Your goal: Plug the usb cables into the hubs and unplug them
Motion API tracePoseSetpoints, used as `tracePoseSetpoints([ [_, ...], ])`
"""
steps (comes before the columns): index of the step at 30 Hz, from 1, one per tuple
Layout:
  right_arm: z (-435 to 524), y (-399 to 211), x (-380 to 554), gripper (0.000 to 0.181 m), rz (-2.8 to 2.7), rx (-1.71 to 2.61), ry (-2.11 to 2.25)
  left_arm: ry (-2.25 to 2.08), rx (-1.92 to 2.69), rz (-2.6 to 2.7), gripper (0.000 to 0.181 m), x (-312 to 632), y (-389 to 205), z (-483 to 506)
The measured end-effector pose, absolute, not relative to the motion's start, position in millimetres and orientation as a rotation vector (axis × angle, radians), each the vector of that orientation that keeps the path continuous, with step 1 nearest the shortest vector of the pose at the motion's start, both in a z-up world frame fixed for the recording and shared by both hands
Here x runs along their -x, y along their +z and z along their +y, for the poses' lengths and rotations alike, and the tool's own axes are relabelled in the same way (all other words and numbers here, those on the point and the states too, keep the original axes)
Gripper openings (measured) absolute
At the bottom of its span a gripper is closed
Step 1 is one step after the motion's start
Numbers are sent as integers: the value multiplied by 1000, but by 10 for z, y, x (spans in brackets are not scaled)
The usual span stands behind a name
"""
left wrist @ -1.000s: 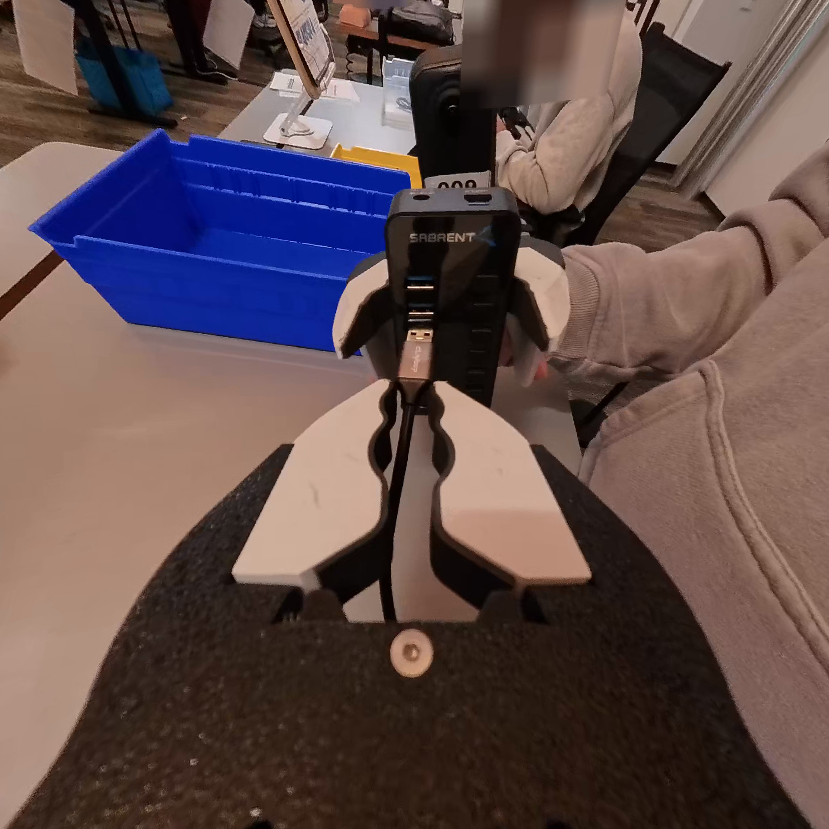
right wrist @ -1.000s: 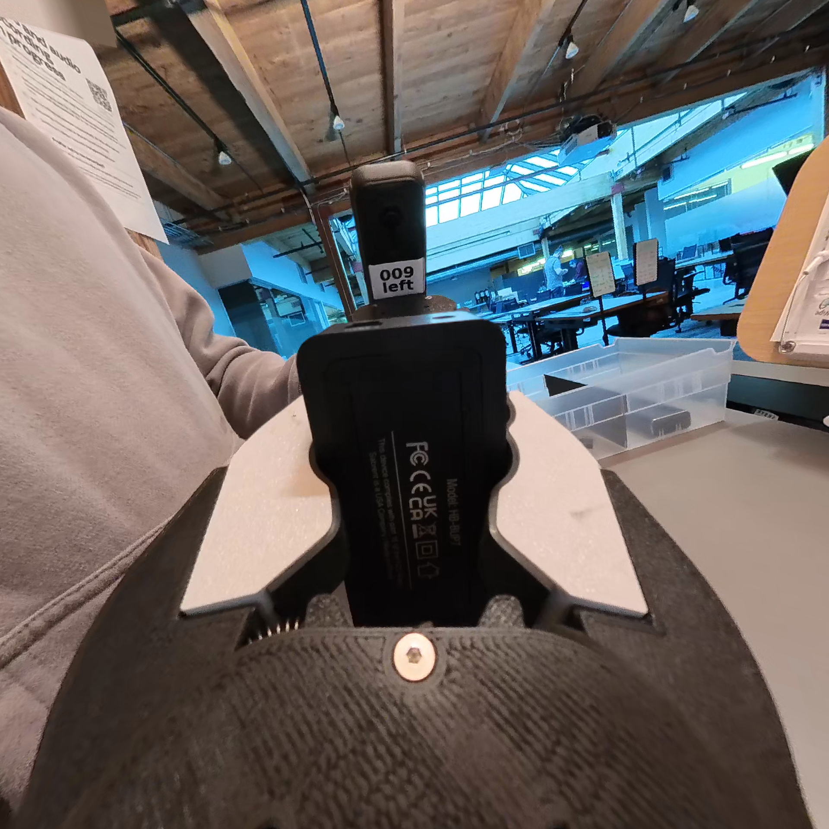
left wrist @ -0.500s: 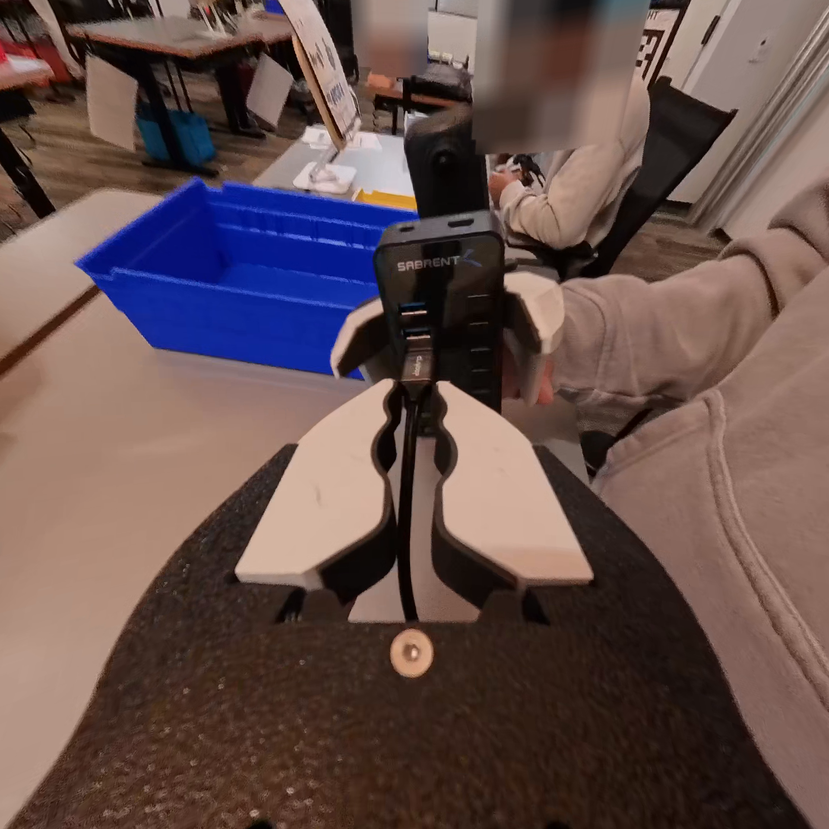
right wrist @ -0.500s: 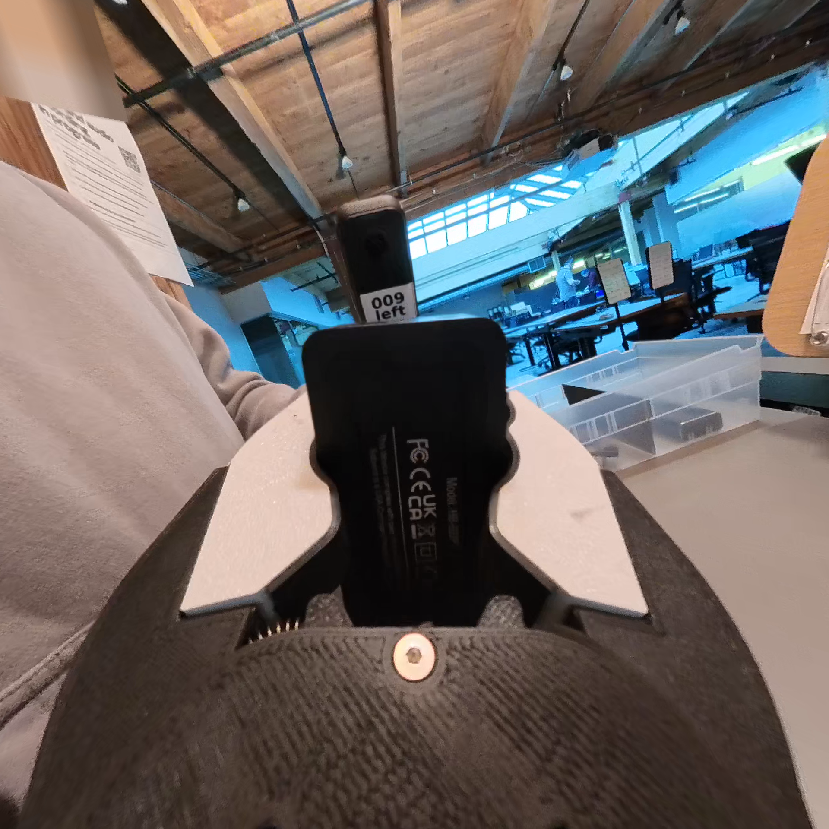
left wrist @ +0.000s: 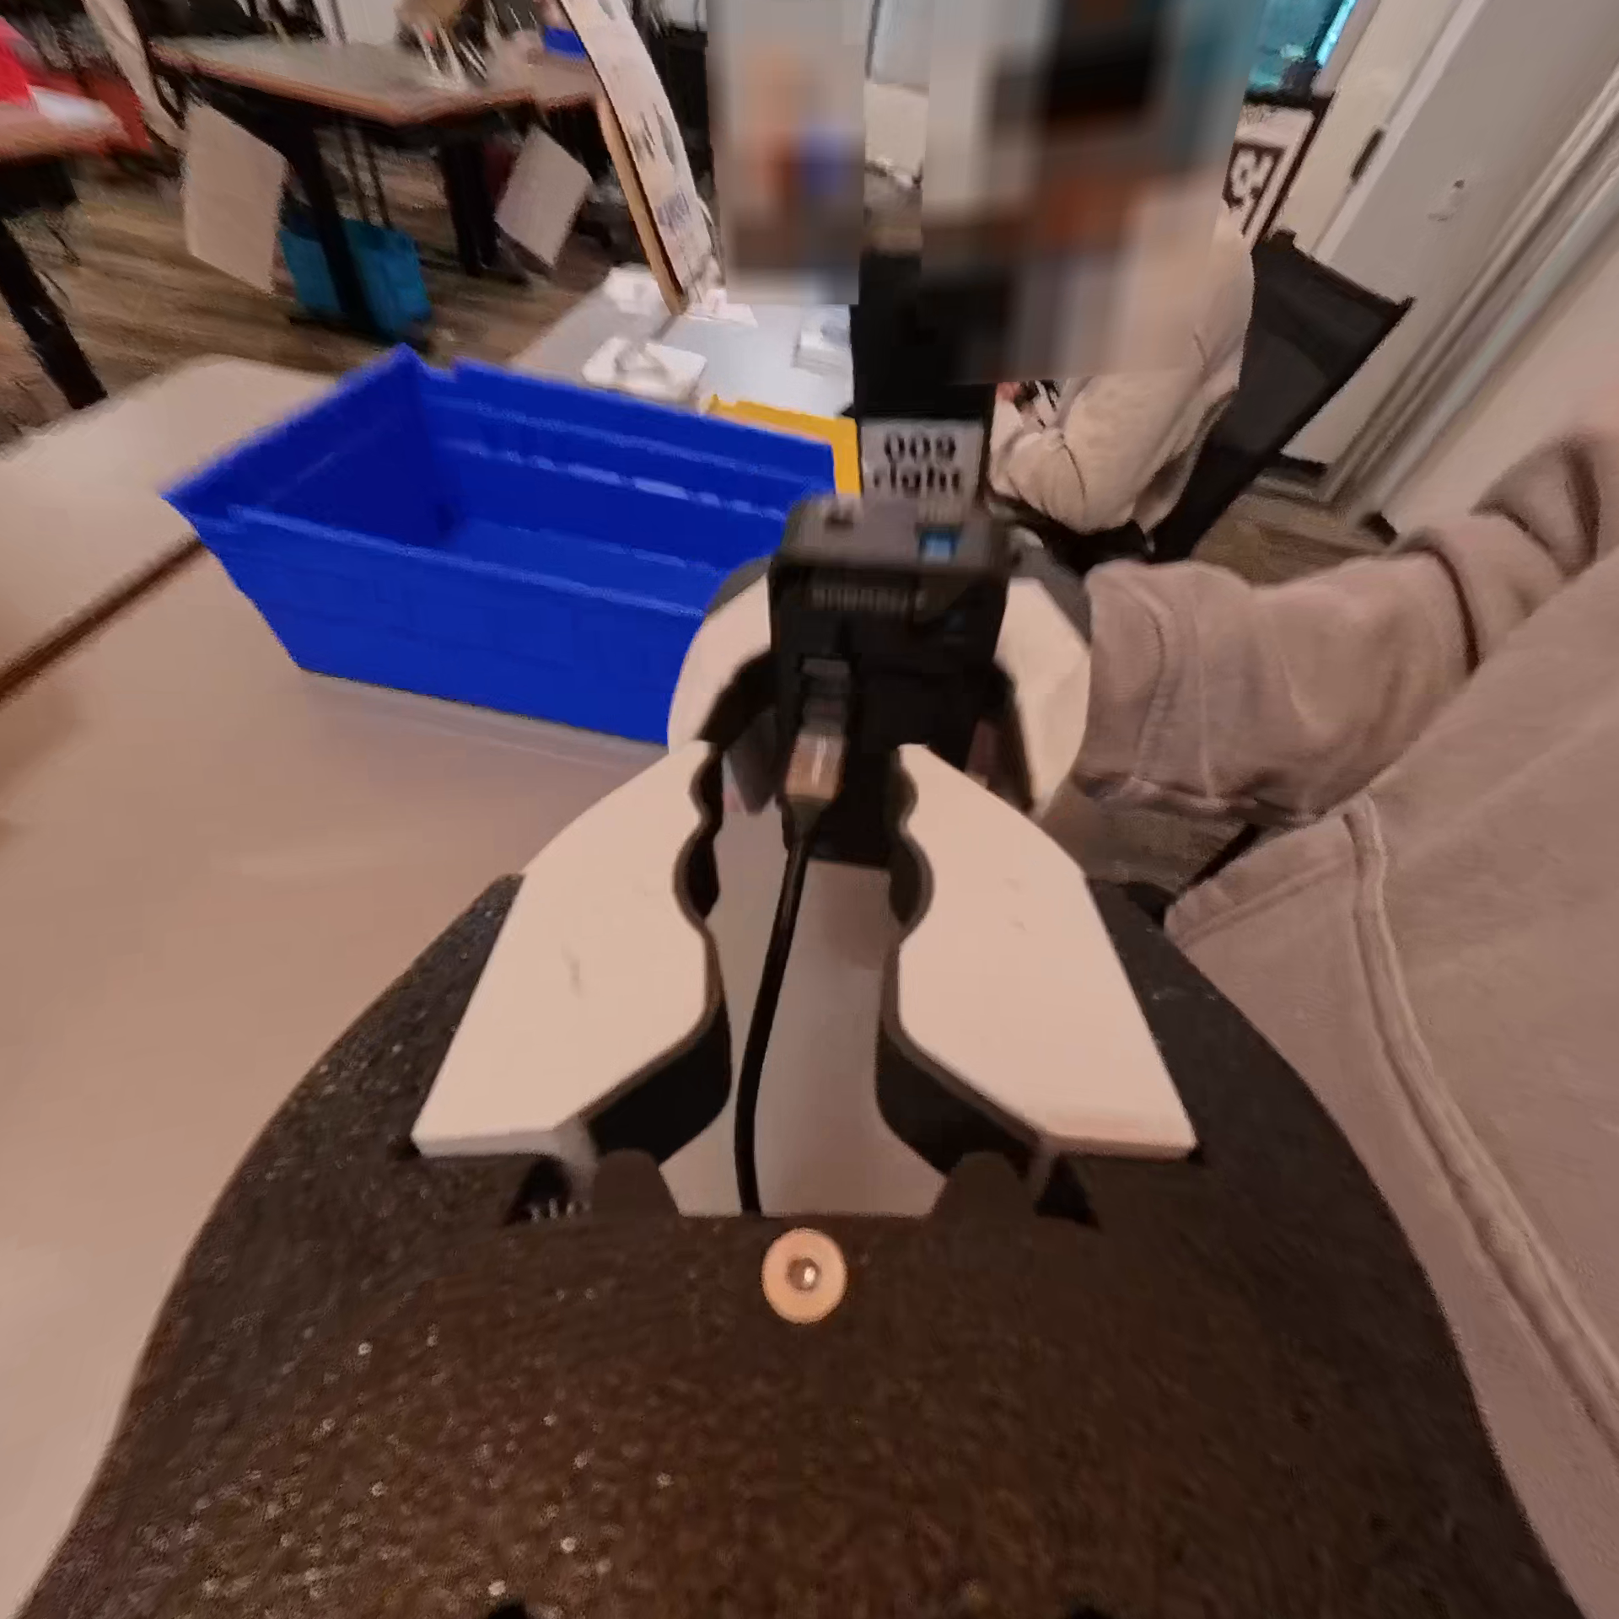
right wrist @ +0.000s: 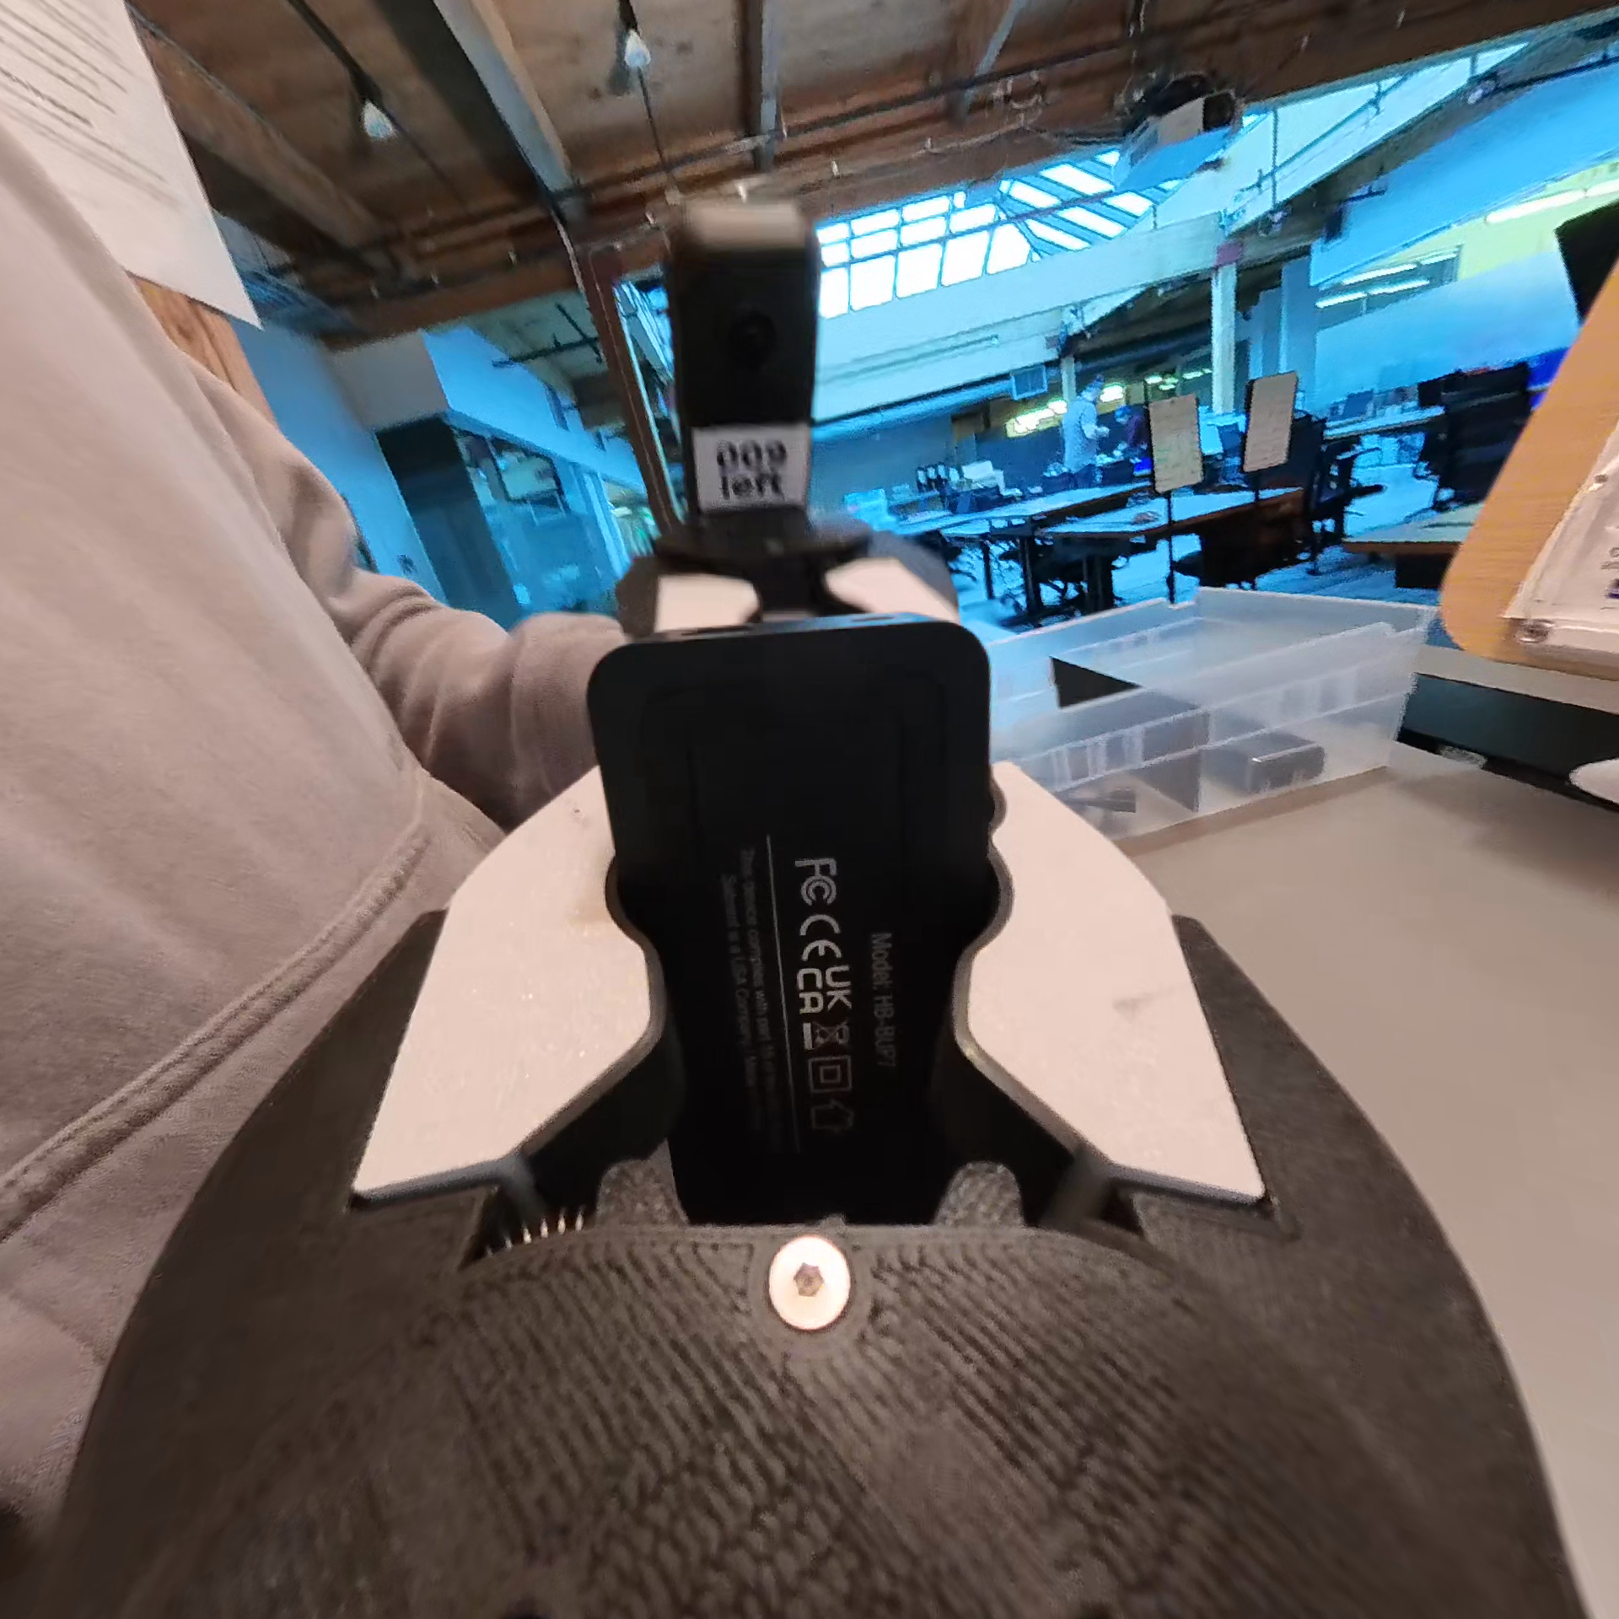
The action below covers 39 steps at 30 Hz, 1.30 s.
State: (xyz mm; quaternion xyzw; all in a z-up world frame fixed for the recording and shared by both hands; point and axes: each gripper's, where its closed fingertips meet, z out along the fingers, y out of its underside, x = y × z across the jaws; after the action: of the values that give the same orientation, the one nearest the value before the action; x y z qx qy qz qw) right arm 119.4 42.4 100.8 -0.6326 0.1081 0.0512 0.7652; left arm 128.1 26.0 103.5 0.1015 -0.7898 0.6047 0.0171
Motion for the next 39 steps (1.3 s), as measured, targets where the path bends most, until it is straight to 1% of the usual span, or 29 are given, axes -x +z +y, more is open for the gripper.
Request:
tracePoseSetpoints([
  [2, 430, 951, -1225, 72, 245, 1426, 63, 1976, -266, -2468, 50, -1267, 1276, 221],
  [3, 442, 938, -1217, 72, 237, 1443, 56, 1966, -222, -2504, 52, -1227, 1322, 179],
  [5, 477, 941, -1228, 72, 236, 1460, 30, 1840, -180, -2591, 61, -1155, 1249, 85],
  [6, 505, 945, -1206, 72, 220, 1472, 37, 1792, -191, -2629, 62, -1157, 1194, 50],
  [11, 590, 875, -1185, 72, 196, 1575, -17, 1748, -122, -2686, 57, -1148, 1112, 33],
  [16, 594, 940, -1197, 73, 198, 1586, -36, 1732, -39, -2721, 57, -1158, 1263, 92],
  [20, 616, 909, -1226, 81, 218, 1633, -65, 1652, -14, -2803, 57, -1189, 1317, 132],
  [23, 658, 773, -1271, 79, 229, 1738, -128, 1598, -1, -2845, 57, -1192, 1298, 143],
  [24, 662, 747, -1290, 72, 239, 1760, -151, 1595, 14, -2838, 57, -1181, 1298, 143],
  [30, 723, 699, -1226, 71, 229, 1794, -118, 1611, 74, -2784, 57, -1142, 1273, 141],
  [34, 735, 723, -1206, 72, 249, 1722, -64, 1657, -3, -2726, 57, -1153, 1280, 145],
  [35, 728, 738, -1211, 72, 254, 1709, -66, 1676, -31, -2724, 57, -1170, 1295, 155],
  [38, 692, 790, -1237, 72, 277, 1651, -37, 1742, -114, -2690, 71, -1222, 1425, 254],
  [39, 664, 797, -1271, 72, 291, 1638, -49, 1793, -154, -2656, 72, -1256, 1525, 328],
])
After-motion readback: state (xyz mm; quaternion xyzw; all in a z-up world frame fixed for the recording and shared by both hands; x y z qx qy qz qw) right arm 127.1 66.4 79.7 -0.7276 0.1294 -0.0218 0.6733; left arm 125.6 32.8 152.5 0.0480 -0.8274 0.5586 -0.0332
